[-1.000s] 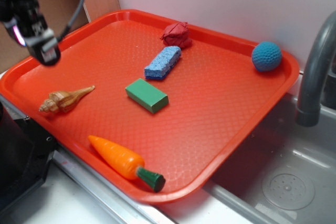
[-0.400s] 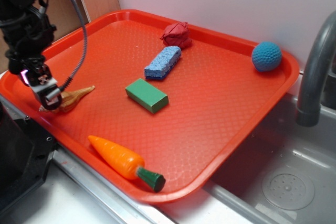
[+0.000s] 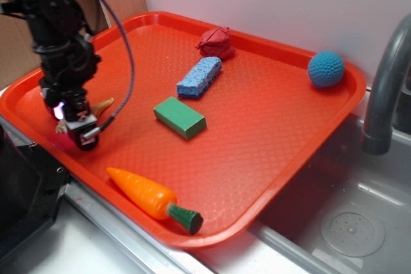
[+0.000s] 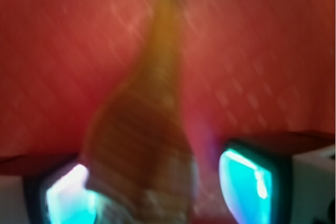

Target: Grab the shell.

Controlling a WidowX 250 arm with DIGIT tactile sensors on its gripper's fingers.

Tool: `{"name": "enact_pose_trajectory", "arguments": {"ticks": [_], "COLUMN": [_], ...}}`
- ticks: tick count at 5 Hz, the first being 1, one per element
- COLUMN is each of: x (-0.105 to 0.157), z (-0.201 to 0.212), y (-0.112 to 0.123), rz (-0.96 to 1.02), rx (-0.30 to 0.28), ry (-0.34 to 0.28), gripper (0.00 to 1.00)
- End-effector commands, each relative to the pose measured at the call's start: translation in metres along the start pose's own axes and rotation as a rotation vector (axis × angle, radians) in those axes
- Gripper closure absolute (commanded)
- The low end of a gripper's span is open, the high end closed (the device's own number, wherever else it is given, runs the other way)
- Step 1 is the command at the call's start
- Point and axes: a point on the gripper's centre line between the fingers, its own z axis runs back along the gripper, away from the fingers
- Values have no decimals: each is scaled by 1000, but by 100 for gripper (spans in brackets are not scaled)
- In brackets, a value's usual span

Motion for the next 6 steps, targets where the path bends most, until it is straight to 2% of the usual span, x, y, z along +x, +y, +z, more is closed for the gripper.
{"name": "enact_pose_trajectory", "arguments": {"ticks": [1,2,3,4,5,6], "x": [-2,0,6,7,3,3], "z": [50,100,148,189,206,209], "y": [-8,-7,-9,-18,-19,-21], "rz": [47,168,130,259,325,476], "rx": [138,249,206,250,127,94], "ry": [-79,-154,-192,-199,-302,-337], "gripper": [100,100,100,100,100,100]}}
